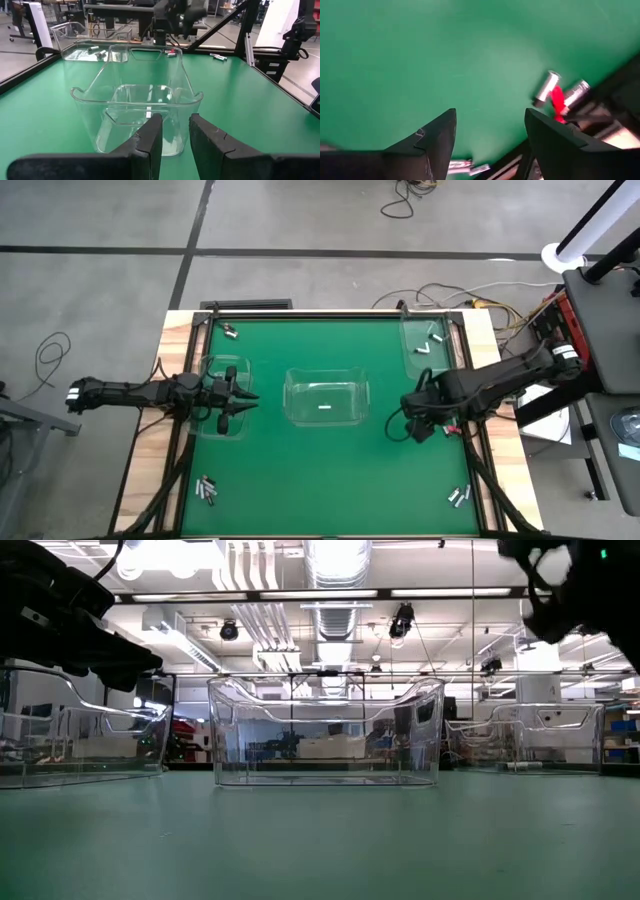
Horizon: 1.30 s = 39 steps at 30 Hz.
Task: Sort batteries
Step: Put the silver battery into the top transparent bin
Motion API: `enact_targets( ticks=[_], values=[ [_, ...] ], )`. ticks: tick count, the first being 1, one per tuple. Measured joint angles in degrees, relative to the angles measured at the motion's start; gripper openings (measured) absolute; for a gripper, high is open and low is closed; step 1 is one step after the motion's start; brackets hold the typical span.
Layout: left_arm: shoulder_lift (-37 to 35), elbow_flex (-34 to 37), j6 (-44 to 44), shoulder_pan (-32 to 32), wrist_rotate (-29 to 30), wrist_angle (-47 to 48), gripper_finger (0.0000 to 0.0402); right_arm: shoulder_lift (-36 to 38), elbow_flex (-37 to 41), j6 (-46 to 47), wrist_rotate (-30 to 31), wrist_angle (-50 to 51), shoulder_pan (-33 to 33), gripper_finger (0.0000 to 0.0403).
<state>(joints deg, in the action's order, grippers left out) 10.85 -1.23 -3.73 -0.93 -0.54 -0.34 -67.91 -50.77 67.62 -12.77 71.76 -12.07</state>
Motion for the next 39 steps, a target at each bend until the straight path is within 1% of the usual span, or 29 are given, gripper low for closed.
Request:
enact_targets(
  ticks=[4, 8, 12, 15, 17, 20, 24, 30, 34, 39],
  values=[
    [0.0, 0.0, 0.0, 0.0, 0.0, 0.0, 0.0077, -0.5, 6.0, 0.3, -2.4, -0.6, 2.1, 0.0233],
    [0.0, 0.0, 0.0, 0.0, 0.0, 0.0, 0.0077, -0.6, 10.1, -2.1, -4.5, -1.6, 4.7, 0.0233],
    [0.2, 0.0, 0.0, 0.0, 0.0, 0.0, 0.0077, -1.7, 9.4, -6.2, -5.0, -2.0, 7.7, 0.0228],
    [0.2, 0.0, 0.0, 0.0, 0.0, 0.0, 0.0077, -3.9, 9.1, -9.4, -5.5, -2.2, 9.7, 0.0221],
    [0.2, 0.0, 0.0, 0.0, 0.0, 0.0, 0.0077, -6.1, 9.1, -13.2, -6.9, -2.0, 10.4, 0.0217],
    [0.2, 0.0, 0.0, 0.0, 0.0, 0.0, 0.0077, -10.2, 9.1, -18.8, -8.8, -2.0, 10.6, 0.0213],
    [0.2, 0.0, 0.0, 0.0, 0.0, 0.0, 0.0077, -15.8, 9.1, -24.9, -8.6, -2.0, 10.6, 0.0213],
    [0.2, 0.0, 0.0, 0.0, 0.0, 0.0, 0.0077, -23.1, 9.1, -31.8, -7.6, -1.9, 10.6, 0.023],
    [0.2, 0.0, 0.0, 0.0, 0.0, 0.0, 0.0077, -26.6, 9.2, -36.0, -6.9, -2.4, 10.6, 0.0235],
    [0.2, 0.0, 0.0, 0.0, 0.0, 0.0, 0.0077, -28.6, 9.6, -39.2, -7.0, -6.1, 10.6, 0.0222]
  ],
)
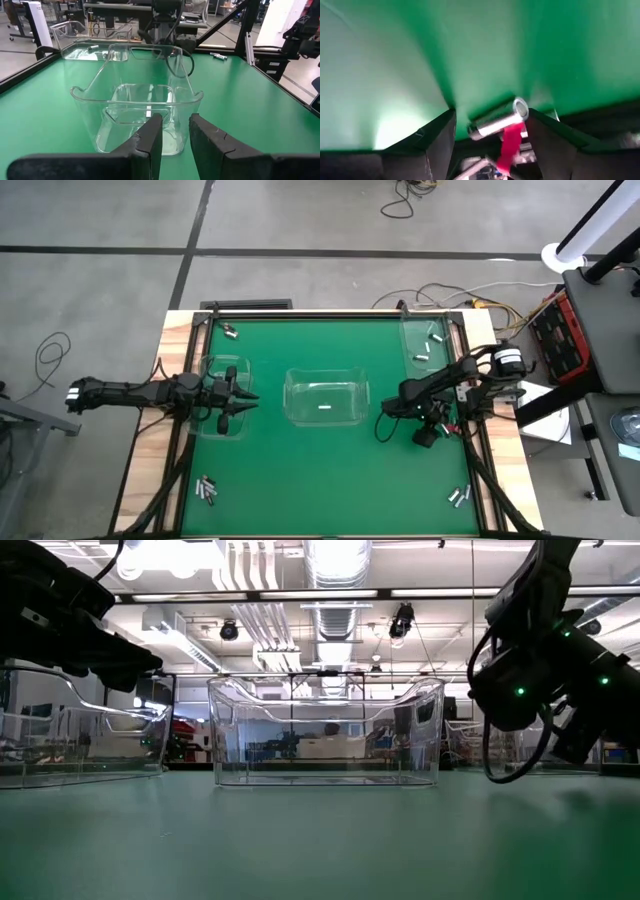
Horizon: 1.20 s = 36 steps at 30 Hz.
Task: Sort batteries
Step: Put the silver battery into the top transparent bin
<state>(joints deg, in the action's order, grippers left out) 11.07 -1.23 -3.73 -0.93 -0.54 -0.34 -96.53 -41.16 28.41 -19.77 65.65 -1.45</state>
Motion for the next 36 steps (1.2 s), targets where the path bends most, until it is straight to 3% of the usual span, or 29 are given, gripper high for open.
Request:
enact_targets(
  ticks=[23, 31, 36],
  values=[
    [0.0, 0.0, 0.0, 0.0, 0.0, 0.0, 0.0077, 2.3, -0.8, -1.0, -2.9, -3.2, -0.2, 0.0047],
    [0.1, 0.0, 0.0, 0.0, 0.0, 0.0, 0.0077, 9.9, -14.1, -2.3, -1.3, 12.5, 0.3, 0.0046],
    [0.1, 0.0, 0.0, 0.0, 0.0, 0.0, 0.0077, 15.4, -26.9, -0.8, 6.2, 16.7, 4.7, 0.0043]
  ],
)
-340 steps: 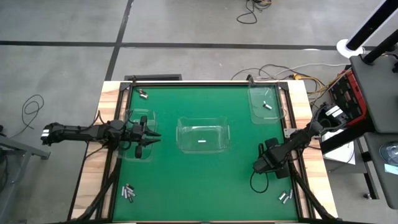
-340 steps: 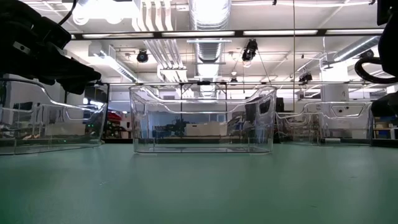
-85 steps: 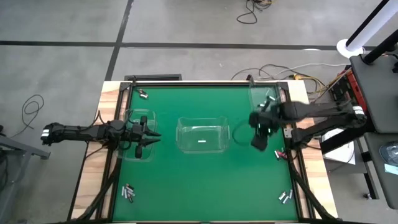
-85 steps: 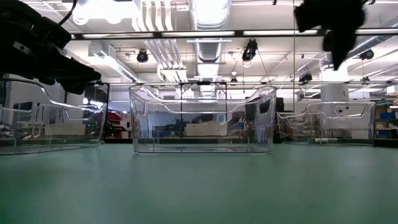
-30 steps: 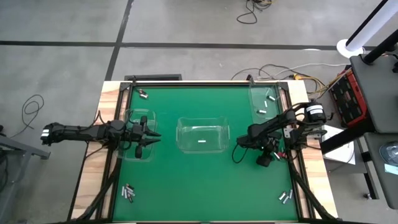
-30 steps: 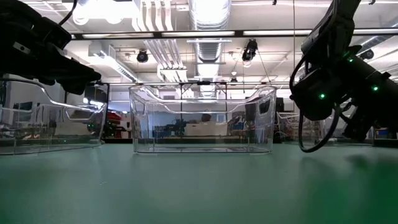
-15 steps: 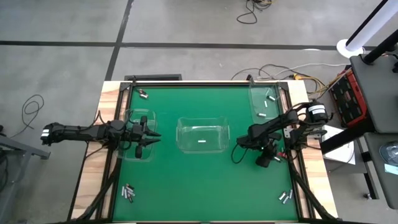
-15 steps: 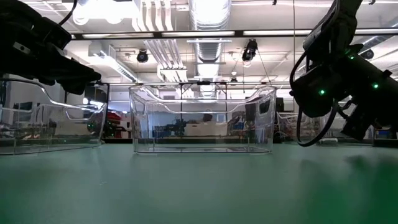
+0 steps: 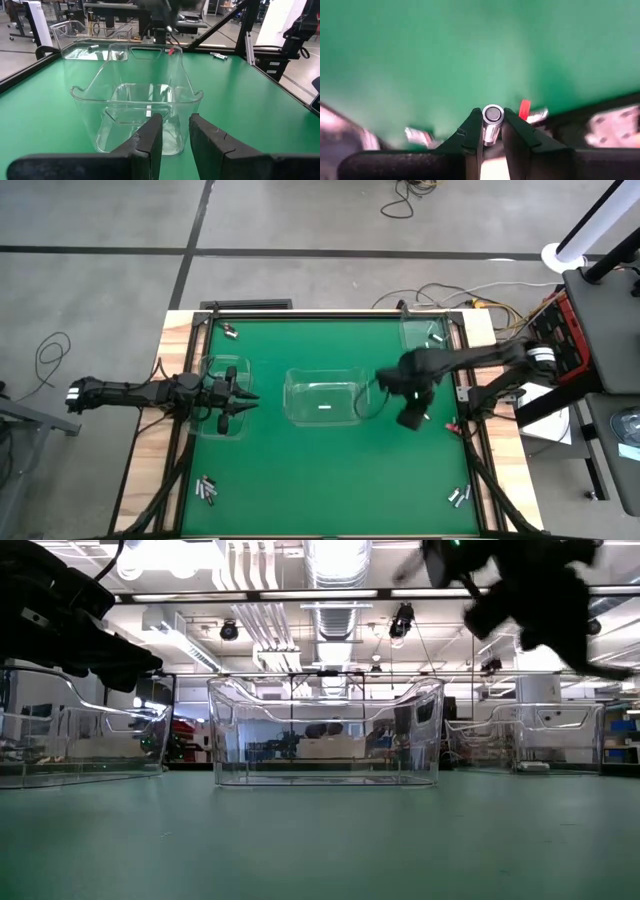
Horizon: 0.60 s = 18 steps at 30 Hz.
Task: Sort batteries
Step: Put the silver battery into the top transparent bin
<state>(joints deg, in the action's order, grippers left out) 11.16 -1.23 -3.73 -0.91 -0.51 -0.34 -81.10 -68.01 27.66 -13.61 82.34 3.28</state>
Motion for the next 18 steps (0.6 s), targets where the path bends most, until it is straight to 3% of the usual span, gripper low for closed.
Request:
enact_targets(
  ticks=[8, 13, 18],
  values=[
    [0.0, 0.0, 0.0, 0.0, 0.0, 0.0, 0.0077, 4.7, -10.7, -4.3, 10.9, 0.3, 17.6, 0.0041],
    [0.0, 0.0, 0.0, 0.0, 0.0, 0.0, 0.0077, 2.1, -10.5, -18.7, 15.1, 0.1, 29.4, 0.0041],
    [0.0, 0.0, 0.0, 0.0, 0.0, 0.0, 0.0077, -3.4, -10.3, -37.1, 14.8, -2.8, 37.9, 0.0041]
  ],
)
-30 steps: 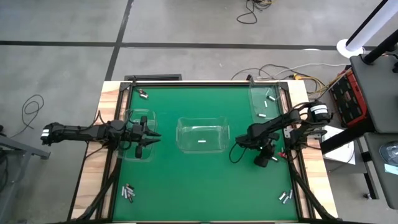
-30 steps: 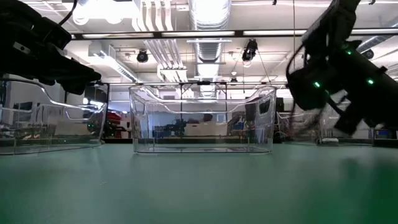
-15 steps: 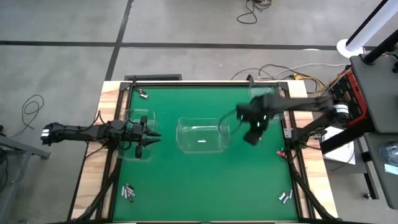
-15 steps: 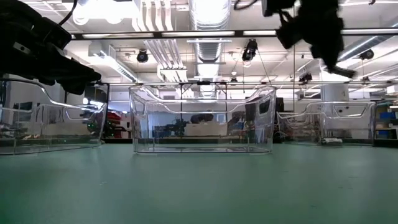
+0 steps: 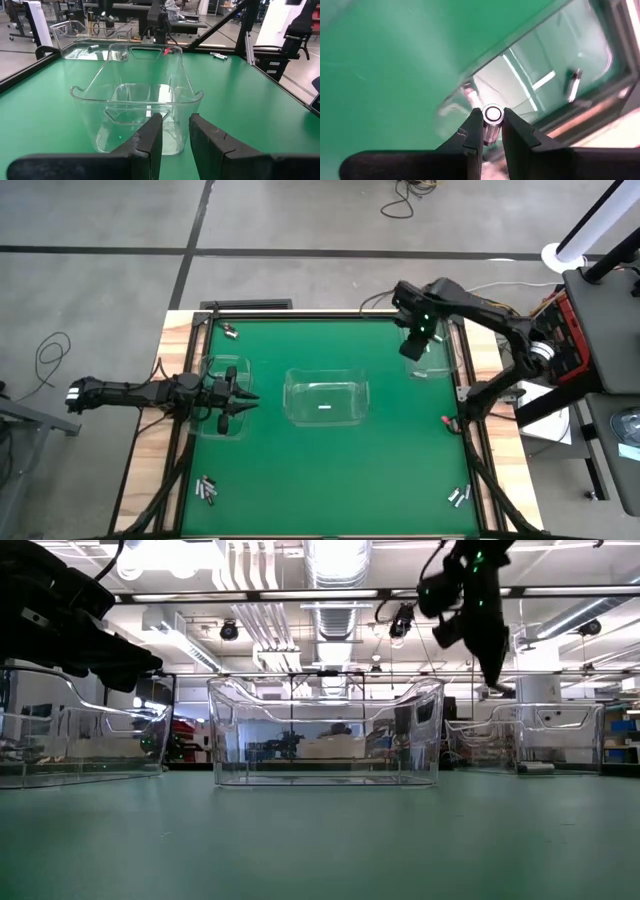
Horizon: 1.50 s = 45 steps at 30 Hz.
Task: Sort batteries
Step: Put the silver battery into the top transparent bin
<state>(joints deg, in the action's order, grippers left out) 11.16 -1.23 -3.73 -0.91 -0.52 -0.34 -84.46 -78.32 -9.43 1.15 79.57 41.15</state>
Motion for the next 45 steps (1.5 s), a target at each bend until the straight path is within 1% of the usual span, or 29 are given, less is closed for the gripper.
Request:
enact_targets(
  ticks=[3, 7, 8, 10, 15, 18, 24, 31, 35, 39, 45],
  values=[
    [0.0, 0.0, 0.0, 0.0, 0.0, 0.0, 0.0077, -3.4, 0.1, -12.2, 0.0, -2.8, 3.7, 0.0041],
    [0.0, 0.0, 0.0, 0.0, 0.0, 0.0, 0.0077, -6.9, 0.3, -30.0, 0.0, -4.9, 5.9, 0.0041],
    [0.0, 0.0, 0.0, 0.0, 0.0, 0.0, 0.0077, -7.7, 0.5, -33.3, 0.1, -5.2, 6.2, 0.0041],
    [0.0, 0.0, 0.0, 0.0, 0.0, 0.0, 0.0077, -9.3, 0.9, -36.9, 0.5, -6.0, 6.9, 0.0041],
    [0.0, 0.0, 0.0, 0.0, 0.0, 0.0, 0.0077, -12.1, 4.4, -38.1, 1.4, -11.6, 9.4, 0.004],
    [0.0, 0.0, 0.0, 0.0, 0.0, 0.0, 0.0077, -13.2, 6.1, -37.7, 1.8, -12.9, 11.2, 0.004],
    [0.0, 0.0, 0.0, 0.0, 0.0, 0.0, 0.0077, -13.2, 9.7, -37.7, 1.8, -16.2, 12.9, 0.004],
    [0.0, 0.0, 0.0, 0.0, 0.0, 0.0, 0.0077, -13.2, 14.3, -39.4, 1.9, -21.4, 13.0, 0.0041],
    [0.0, 0.0, 0.0, 0.0, 0.0, 0.0, 0.0077, -13.2, 16.0, -38.6, 2.3, -25.2, 13.0, 0.004],
    [0.0, 0.0, 0.0, 0.0, 0.0, 0.0, 0.0077, -13.2, 16.4, -37.6, 3.3, -26.4, 13.0, 0.0058],
    [0.0, 0.0, 0.0, 0.0, 0.0, 0.0, 0.0077, -13.2, 13.7, -32.1, 3.5, -26.5, 12.9, 0.0103]
  ],
)
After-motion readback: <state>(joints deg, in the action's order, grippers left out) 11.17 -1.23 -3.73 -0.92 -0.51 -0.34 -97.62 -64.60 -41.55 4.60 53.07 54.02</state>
